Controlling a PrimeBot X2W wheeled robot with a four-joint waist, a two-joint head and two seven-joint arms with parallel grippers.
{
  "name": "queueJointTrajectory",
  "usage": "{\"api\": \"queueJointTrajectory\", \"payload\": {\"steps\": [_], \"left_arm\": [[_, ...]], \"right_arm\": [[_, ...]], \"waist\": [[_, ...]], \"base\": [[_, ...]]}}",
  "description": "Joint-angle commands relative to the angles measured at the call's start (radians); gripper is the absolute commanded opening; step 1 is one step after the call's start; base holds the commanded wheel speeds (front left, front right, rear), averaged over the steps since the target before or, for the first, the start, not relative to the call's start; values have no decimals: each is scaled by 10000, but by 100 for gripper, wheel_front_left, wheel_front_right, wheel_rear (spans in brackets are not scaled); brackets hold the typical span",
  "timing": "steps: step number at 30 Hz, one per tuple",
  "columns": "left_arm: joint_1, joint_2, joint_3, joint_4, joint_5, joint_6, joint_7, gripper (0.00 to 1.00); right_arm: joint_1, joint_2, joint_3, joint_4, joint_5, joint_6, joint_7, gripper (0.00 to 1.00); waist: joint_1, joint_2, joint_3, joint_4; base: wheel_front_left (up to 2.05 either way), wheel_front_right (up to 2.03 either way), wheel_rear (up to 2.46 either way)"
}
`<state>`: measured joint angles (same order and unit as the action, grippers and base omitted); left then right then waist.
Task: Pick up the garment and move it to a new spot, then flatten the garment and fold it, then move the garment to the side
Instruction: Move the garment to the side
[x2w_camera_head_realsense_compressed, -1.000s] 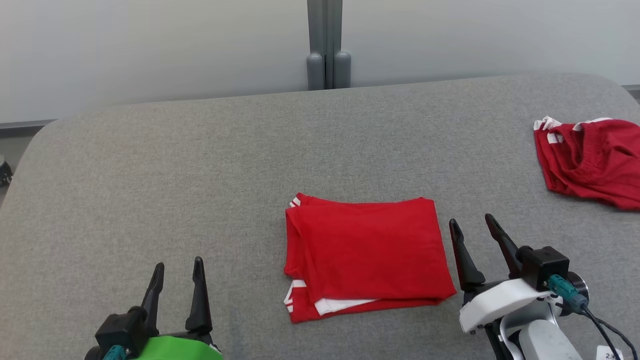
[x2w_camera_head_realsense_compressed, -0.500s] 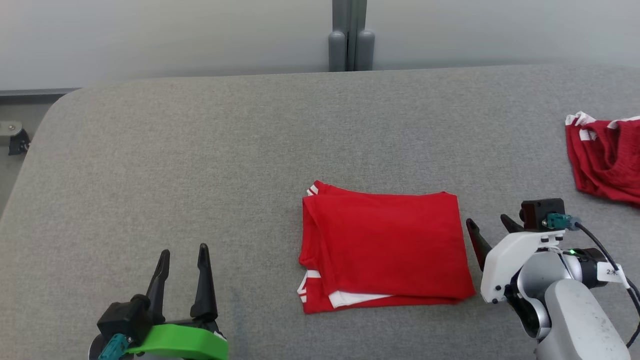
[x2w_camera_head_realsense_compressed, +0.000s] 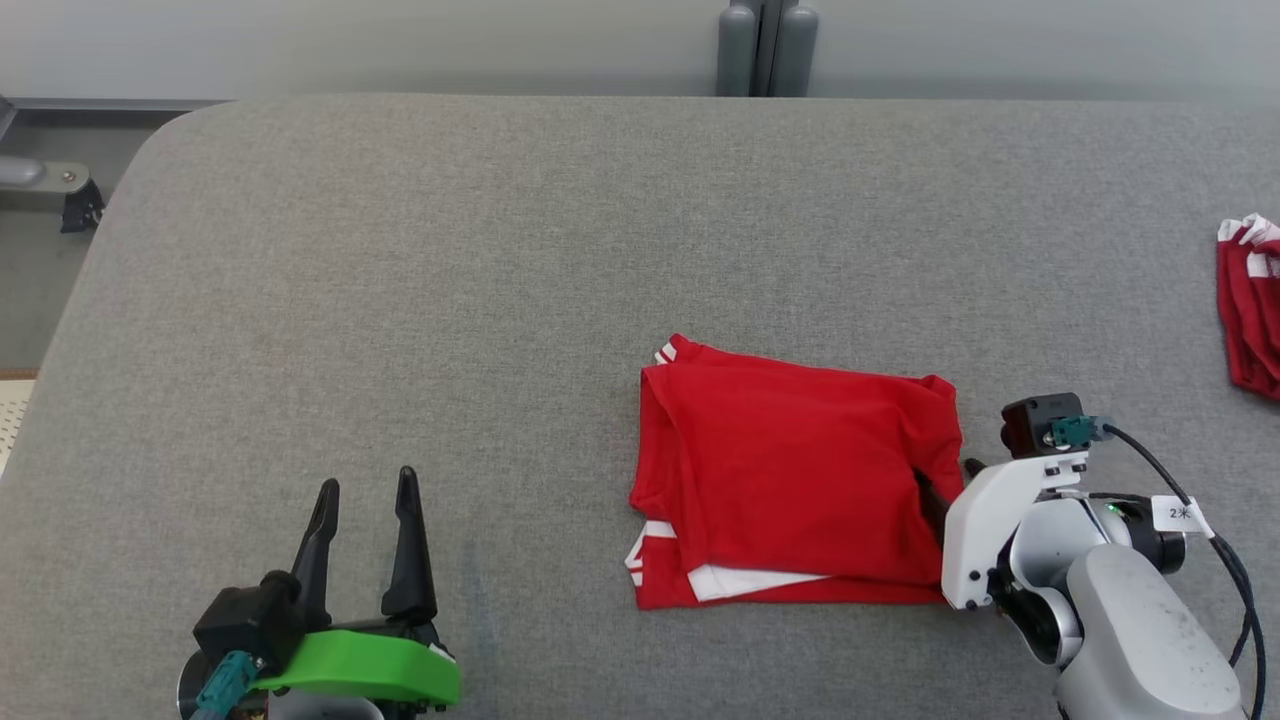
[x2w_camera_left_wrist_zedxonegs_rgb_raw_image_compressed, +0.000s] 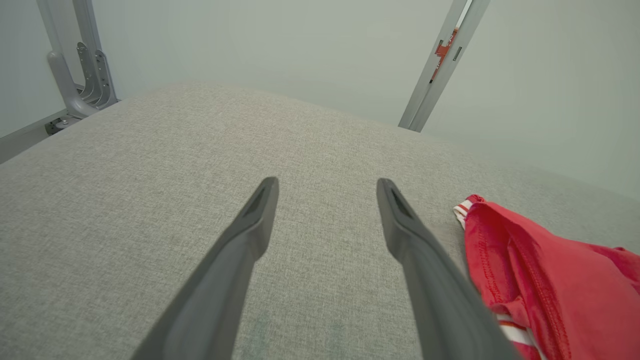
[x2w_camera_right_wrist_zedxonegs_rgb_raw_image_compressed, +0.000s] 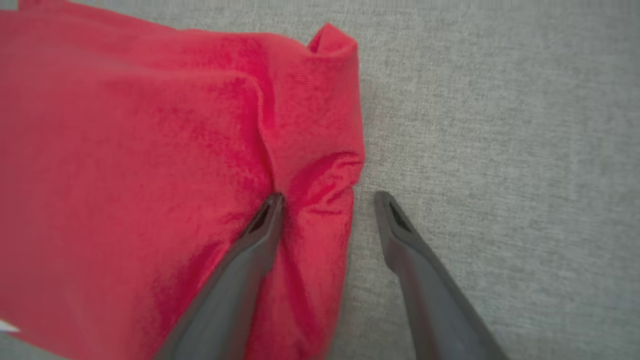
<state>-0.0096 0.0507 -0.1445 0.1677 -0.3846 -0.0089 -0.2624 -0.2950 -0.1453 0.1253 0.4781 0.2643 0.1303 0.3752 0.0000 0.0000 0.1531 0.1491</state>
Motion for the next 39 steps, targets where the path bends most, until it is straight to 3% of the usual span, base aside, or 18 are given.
{"api": "queueJointTrajectory", "payload": {"steps": [1,8,13,19,24,30,39], "left_arm": [[-143,4,39,-45,78,25,-29,100],[-178,6,139,-84,363,-111,-16,100],[-328,8,167,-91,642,-288,-16,100],[-522,31,186,-28,1029,-498,-18,100],[-701,112,119,81,1247,-624,-16,100],[-842,141,30,181,1375,-721,-16,100],[-921,109,99,216,1300,-719,-18,100]], "right_arm": [[-32,77,203,214,108,4,-62,0],[-631,-317,86,171,-12,-9,-1061,0],[-848,-687,-541,-78,-159,-7,-1599,0],[-846,-694,-1133,-351,-269,-7,-2083,0],[-925,-426,-1324,-352,-333,-7,-2677,0],[-1140,-163,-1334,-93,-422,-7,-3144,0],[-2222,-281,-1717,231,-646,-6,-3330,0]], "waist": [[0,0,70,-119],[0,0,216,-1178],[0,0,452,-2686],[0,0,813,-4275],[0,0,1003,-5106],[0,0,1043,-5336],[0,0,988,-4418]], "base": [[0,0,0],[0,0,0],[0,0,0],[0,0,0],[0,0,0],[0,0,0],[0,0,0]]}}
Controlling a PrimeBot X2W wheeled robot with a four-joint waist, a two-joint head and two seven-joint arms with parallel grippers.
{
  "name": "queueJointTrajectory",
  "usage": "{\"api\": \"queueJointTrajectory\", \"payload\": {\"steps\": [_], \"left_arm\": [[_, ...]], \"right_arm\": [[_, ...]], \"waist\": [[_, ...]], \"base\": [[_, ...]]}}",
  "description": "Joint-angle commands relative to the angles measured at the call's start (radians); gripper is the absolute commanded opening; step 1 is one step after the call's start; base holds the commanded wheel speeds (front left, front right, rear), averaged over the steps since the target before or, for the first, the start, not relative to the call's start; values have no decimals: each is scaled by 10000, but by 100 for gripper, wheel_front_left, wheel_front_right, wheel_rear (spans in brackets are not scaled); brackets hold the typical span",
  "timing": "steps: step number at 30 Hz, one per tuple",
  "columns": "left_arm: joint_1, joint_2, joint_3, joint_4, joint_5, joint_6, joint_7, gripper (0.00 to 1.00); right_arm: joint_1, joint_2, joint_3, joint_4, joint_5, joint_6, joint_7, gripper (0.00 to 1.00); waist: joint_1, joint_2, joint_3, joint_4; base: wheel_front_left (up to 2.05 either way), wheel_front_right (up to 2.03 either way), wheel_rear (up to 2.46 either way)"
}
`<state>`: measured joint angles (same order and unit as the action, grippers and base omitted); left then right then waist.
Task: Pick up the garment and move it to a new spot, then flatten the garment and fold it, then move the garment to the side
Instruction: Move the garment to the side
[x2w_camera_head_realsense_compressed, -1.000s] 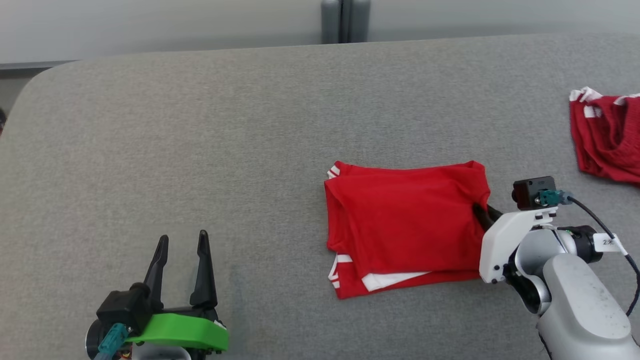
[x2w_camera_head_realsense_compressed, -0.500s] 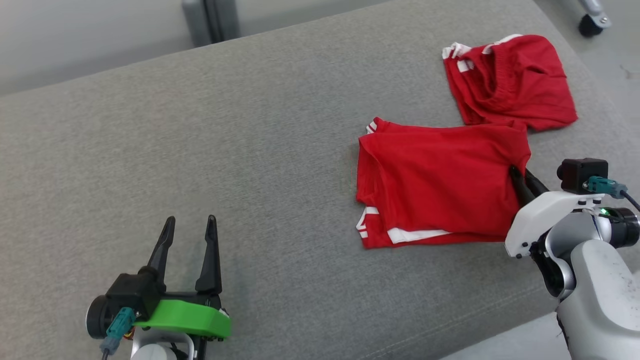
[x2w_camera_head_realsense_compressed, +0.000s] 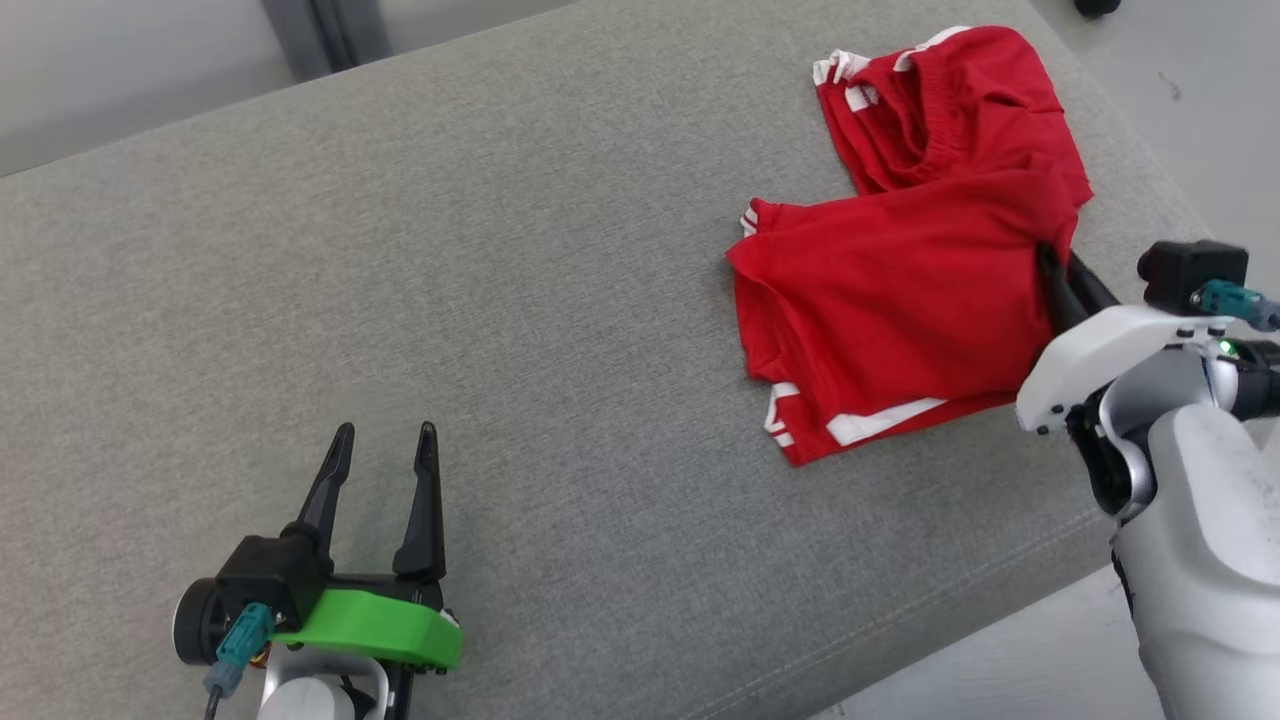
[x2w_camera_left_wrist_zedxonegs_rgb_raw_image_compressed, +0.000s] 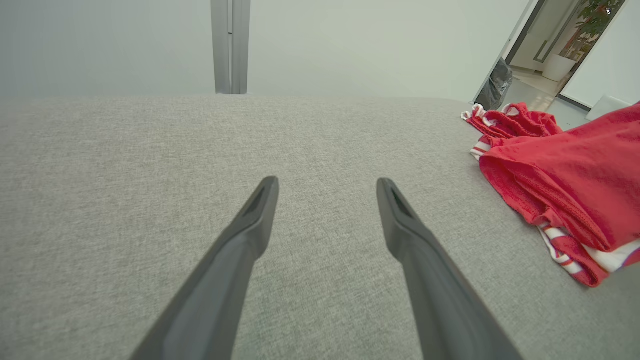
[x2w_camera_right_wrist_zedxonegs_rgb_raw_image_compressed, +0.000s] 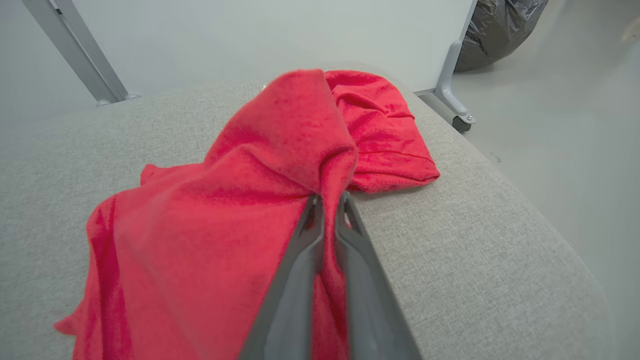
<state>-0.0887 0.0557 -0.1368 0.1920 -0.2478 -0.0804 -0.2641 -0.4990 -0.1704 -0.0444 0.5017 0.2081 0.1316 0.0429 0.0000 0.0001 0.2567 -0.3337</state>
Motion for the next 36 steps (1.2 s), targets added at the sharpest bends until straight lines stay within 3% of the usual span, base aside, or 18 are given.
{"api": "queueJointTrajectory", "payload": {"steps": [1,7,17,25,26,27,36], "left_arm": [[-133,49,23,-39,-79,1,-1,100],[-243,-2,-37,-56,-181,12,1,100],[-413,-39,-159,-77,-244,26,1,100],[-595,-44,-264,-82,-180,-46,-1,100],[-617,-43,-282,-66,-172,-50,-1,100],[-644,-42,-317,-35,-167,-51,-1,100],[-775,-41,-423,113,-207,26,-1,100]], "right_arm": [[-375,-79,-72,30,-139,-21,15,0],[-1811,-320,-436,616,-406,-21,300,0],[-3344,-1784,-1533,2114,-1461,-21,723,0],[-3773,-2684,-2559,3220,-2718,-21,468,0],[-3832,-2677,-2713,3345,-2867,-21,267,71],[-3854,-2651,-2908,3520,-3103,-21,68,100],[-4038,-1887,-4218,4293,-4644,-21,-786,100]], "waist": [[0,-1,-47,511],[0,-1,12,1252],[0,-1,396,2408],[0,-1,831,2834],[0,-1,874,2864],[0,-1,911,2901],[0,-1,919,3096]], "base": [[0,0,0],[0,0,0],[0,0,0],[0,0,0],[0,0,0],[0,0,0],[0,0,0]]}}
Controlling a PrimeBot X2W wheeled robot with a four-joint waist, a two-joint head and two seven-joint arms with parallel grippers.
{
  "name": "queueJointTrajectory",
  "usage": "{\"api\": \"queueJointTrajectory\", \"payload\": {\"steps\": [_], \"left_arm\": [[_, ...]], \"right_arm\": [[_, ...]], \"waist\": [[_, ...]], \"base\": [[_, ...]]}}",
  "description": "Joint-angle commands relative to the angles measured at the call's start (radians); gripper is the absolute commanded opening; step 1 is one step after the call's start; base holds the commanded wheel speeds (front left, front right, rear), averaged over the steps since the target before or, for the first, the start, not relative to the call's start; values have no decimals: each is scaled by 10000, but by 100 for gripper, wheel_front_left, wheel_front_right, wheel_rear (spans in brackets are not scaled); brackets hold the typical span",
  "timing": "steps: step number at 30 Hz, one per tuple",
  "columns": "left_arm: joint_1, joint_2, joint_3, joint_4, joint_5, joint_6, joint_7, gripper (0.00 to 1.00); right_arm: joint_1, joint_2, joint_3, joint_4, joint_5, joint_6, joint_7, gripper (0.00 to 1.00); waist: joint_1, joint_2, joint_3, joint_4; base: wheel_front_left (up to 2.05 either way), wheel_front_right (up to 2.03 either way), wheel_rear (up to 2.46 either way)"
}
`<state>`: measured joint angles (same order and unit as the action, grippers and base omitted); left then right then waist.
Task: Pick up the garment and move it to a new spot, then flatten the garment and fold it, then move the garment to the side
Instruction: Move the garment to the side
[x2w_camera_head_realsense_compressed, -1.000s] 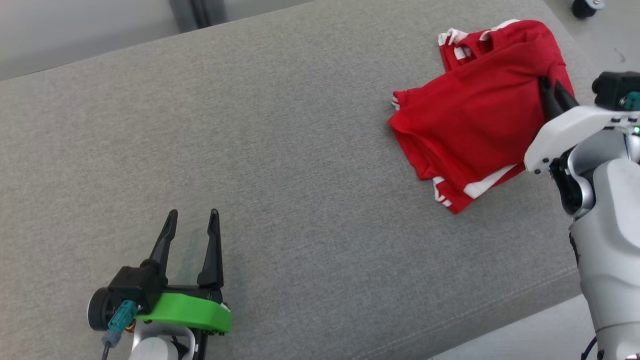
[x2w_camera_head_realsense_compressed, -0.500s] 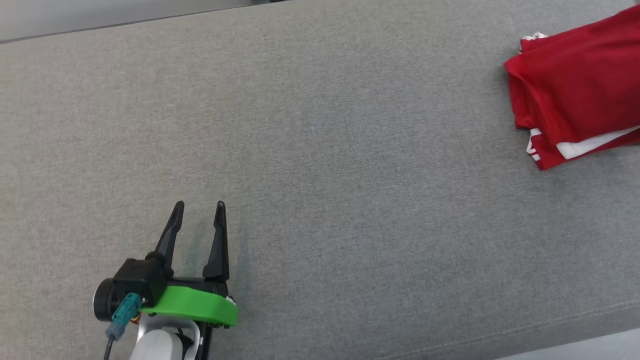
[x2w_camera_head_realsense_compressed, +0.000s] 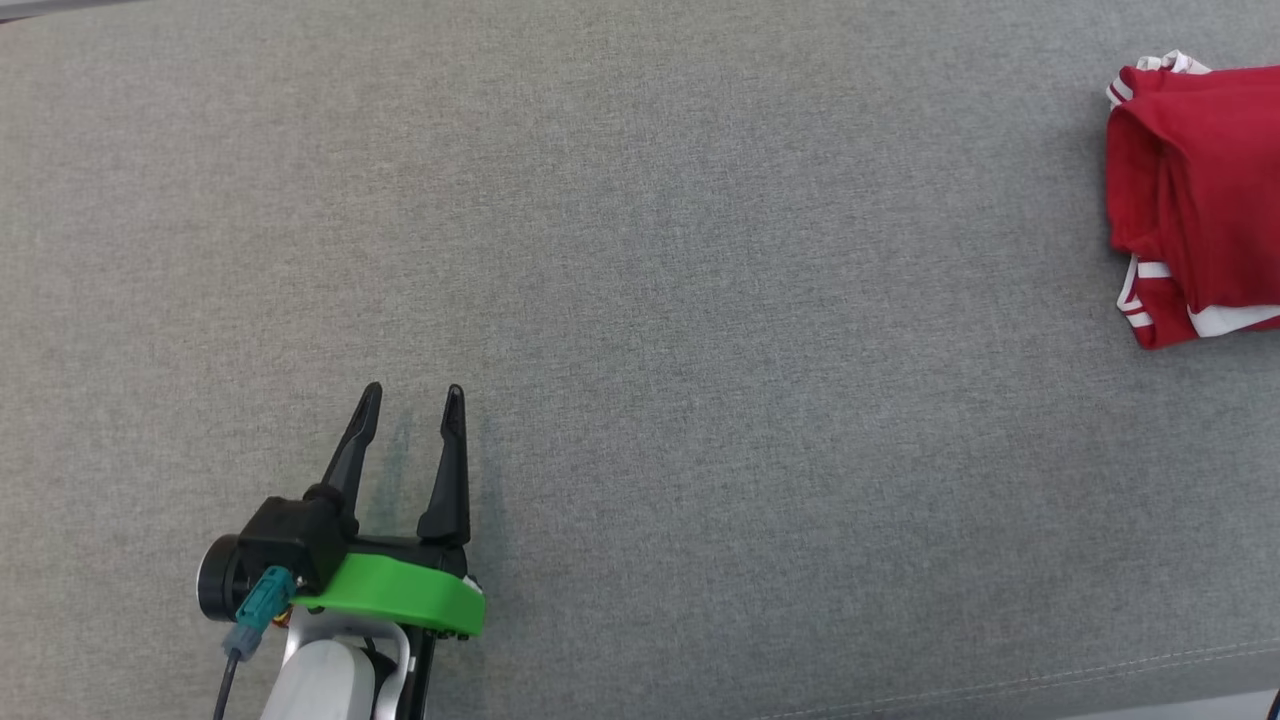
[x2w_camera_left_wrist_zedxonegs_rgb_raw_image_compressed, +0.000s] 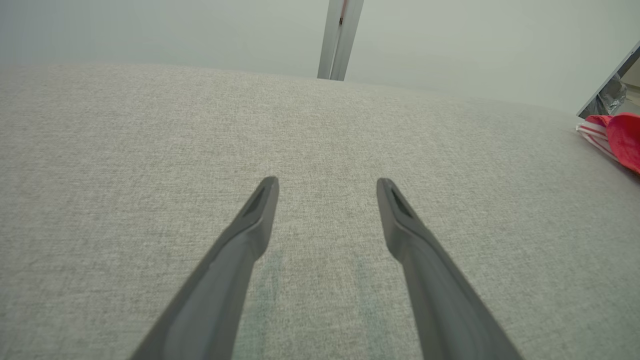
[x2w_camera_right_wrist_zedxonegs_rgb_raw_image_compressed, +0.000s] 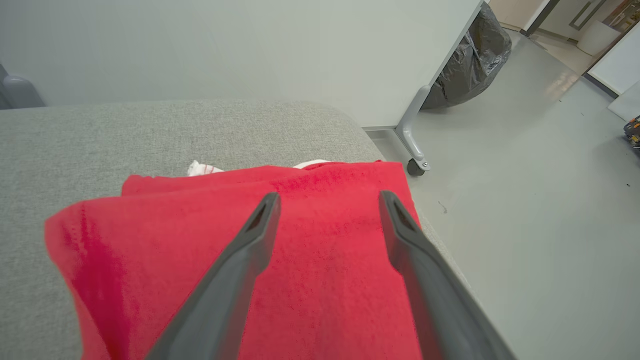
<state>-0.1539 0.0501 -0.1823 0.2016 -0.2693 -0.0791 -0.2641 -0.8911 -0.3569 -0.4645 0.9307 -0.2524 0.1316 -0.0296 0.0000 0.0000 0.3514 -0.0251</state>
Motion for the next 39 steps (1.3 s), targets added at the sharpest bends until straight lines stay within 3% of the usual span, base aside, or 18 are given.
{"api": "queueJointTrajectory", "payload": {"steps": [1,13,23,30,39], "left_arm": [[-114,15,36,40,-15,22,-1,100],[-37,15,552,22,-194,177,-1,100],[462,17,1275,519,-405,406,0,100],[1065,18,1540,539,-743,421,0,100],[1612,16,1532,405,-975,435,1,100]], "right_arm": [[-170,36,-44,104,-76,-21,-174,100],[-663,1189,1530,970,83,-21,-1564,100],[273,2541,3265,1152,1226,-21,-2330,100],[2485,2959,4259,-1493,2779,-21,-2359,100],[5948,3051,4571,-5034,3397,-19,-2361,100]], "waist": [[0,0,-78,21],[0,0,-1190,-73],[0,0,-2550,1],[0,0,-3044,146],[0,0,-3322,396]], "base": [[0,0,0],[0,0,0],[0,0,0],[0,0,0],[0,0,0]]}}
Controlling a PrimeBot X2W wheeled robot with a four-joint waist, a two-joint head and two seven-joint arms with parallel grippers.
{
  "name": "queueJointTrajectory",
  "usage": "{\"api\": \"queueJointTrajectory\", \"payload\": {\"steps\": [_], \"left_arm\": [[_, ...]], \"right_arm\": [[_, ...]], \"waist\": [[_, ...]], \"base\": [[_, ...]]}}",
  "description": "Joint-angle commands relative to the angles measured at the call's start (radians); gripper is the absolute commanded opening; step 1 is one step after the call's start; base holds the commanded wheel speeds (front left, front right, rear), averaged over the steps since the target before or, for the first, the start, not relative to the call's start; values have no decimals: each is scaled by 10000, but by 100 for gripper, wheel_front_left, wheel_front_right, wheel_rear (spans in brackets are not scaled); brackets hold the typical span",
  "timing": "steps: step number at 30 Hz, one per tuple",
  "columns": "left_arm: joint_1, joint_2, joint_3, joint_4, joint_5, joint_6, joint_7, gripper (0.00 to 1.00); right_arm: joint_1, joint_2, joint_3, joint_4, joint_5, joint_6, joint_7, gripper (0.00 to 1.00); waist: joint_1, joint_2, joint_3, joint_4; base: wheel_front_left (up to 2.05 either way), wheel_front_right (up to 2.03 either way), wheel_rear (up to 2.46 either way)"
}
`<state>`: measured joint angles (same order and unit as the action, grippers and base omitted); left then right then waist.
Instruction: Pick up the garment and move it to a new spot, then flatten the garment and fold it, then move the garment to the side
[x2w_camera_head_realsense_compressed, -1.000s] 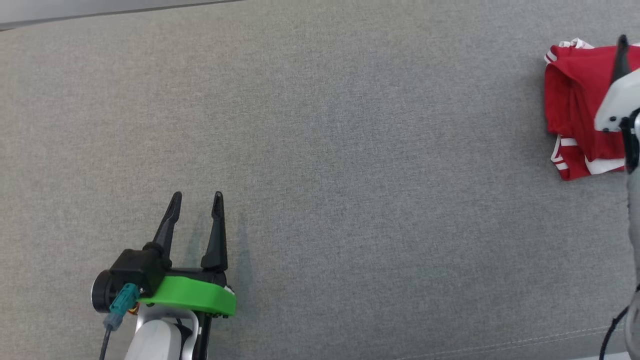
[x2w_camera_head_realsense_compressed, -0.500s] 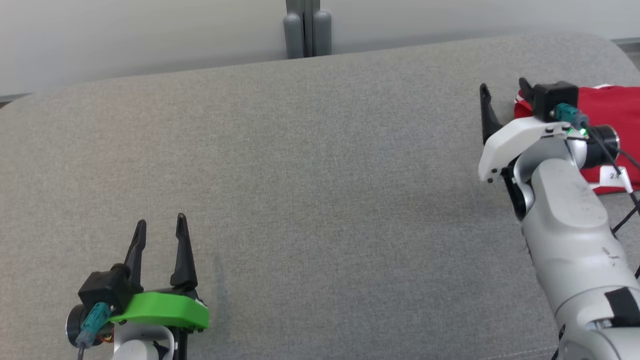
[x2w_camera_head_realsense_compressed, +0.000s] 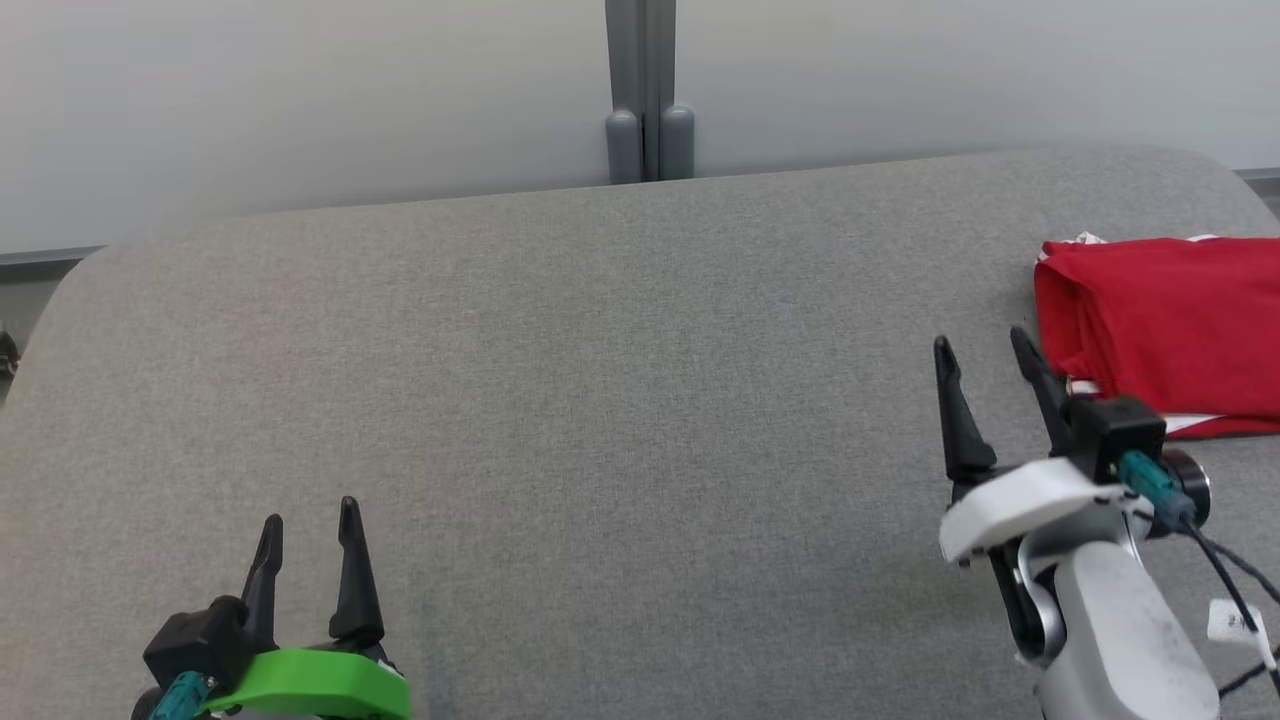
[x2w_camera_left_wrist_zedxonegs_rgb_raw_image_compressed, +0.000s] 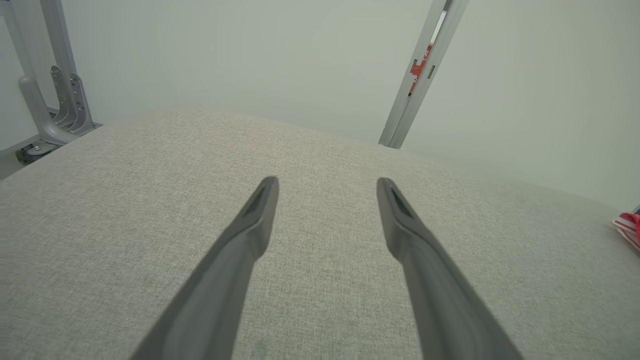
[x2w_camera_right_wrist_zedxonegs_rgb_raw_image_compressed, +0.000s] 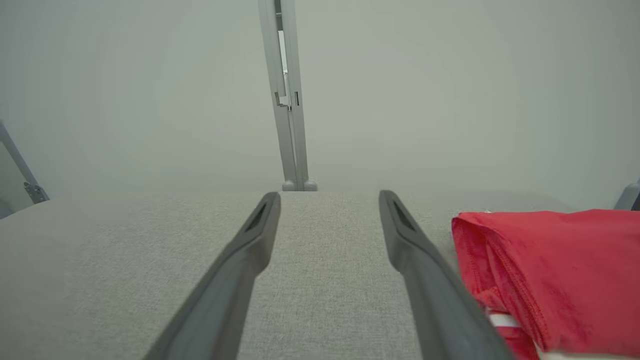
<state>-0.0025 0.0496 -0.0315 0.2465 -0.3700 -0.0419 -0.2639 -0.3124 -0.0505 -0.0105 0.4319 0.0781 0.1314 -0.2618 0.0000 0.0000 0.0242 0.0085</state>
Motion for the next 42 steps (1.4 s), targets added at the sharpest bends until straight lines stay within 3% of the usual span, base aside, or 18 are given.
{"api": "queueJointTrajectory", "payload": {"steps": [1,9,30,31,35,42], "left_arm": [[146,23,7,-73,102,88,-2,100],[543,22,-115,-573,588,270,-1,100],[807,23,-310,-539,321,285,-1,100],[686,0,-328,-524,363,302,0,0],[743,-27,-356,-161,359,302,2,0],[550,-23,-173,-134,-882,185,372,0]], "right_arm": [[534,-11,110,-382,177,-17,-37,100],[2238,-9,244,-1729,967,-17,-34,100],[2607,-13,748,-1628,997,-17,-35,100],[2481,11,751,-1640,966,0,-8,0],[2632,52,770,-1314,970,2,17,0],[2574,28,623,-1382,2391,1,355,0]], "waist": [[0,0,-59,81],[0,0,-51,147],[0,0,-194,153],[0,0,-195,154],[0,0,-196,153],[0,0,-197,140]], "base": [[0,0,0],[0,0,0],[0,0,0],[0,0,0],[0,0,0],[0,0,0]]}}
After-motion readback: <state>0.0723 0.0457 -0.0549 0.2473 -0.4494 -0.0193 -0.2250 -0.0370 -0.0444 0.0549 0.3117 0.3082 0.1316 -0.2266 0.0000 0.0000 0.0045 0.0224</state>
